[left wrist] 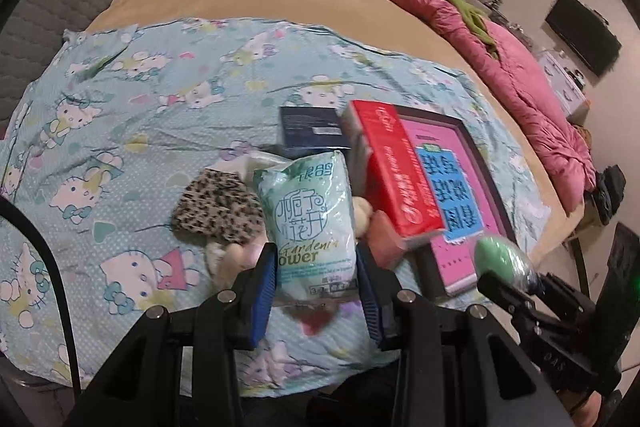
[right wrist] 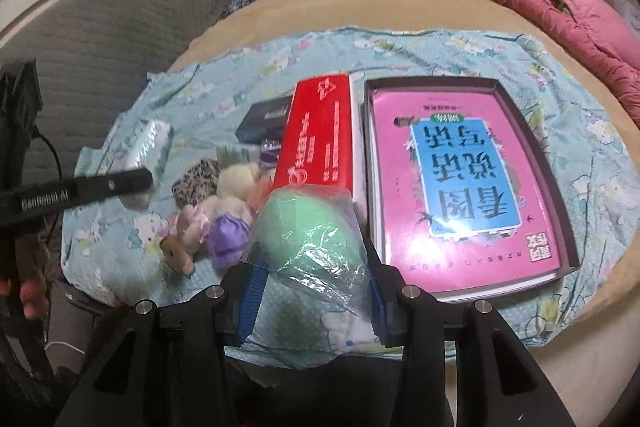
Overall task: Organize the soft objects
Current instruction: 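Carry tissue pack and green ball onto the pink book tray and open both tools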
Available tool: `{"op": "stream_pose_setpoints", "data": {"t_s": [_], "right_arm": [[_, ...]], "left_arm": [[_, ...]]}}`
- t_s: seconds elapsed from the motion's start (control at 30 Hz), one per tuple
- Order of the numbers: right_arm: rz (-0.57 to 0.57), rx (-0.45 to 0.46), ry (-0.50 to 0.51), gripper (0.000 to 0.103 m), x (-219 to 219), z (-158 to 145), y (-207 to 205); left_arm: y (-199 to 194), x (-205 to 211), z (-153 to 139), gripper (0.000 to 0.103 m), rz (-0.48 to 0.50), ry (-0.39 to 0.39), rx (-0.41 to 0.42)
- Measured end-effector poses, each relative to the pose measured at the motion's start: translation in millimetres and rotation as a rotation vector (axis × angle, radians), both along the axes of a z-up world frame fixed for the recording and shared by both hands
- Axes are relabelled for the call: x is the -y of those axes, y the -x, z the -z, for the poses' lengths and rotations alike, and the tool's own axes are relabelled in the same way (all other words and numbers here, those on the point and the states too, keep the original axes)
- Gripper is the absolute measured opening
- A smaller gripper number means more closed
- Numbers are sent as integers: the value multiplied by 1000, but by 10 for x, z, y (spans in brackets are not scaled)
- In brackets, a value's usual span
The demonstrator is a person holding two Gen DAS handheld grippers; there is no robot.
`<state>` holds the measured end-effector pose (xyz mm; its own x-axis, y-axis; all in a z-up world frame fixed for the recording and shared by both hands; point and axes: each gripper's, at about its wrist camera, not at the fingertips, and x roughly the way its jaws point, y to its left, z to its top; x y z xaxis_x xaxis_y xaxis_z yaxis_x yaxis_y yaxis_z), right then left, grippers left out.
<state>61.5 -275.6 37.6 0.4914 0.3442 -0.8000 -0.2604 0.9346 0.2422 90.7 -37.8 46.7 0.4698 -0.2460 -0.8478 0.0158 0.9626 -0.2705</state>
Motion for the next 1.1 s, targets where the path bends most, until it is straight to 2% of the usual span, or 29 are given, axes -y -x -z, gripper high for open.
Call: {"op": "stream_pose_setpoints", "data": {"t_s": [0.33,0.6,0.83,1.1], "right_arm": [[90,52,-37,46,373,-217,49],[211,82,-33,46,827,-269,36],[288,73,-28,46,1213,-183,-12],[316,32,-22,46,1379,55,-140]], "left_arm": [[118,592,-179,39,95,-14,35],[72,1083,-171,39,173,-33,36],[-71,1559,-14,39,244,-76,12],[-247,2002,316,39,313,-120,-49]]}}
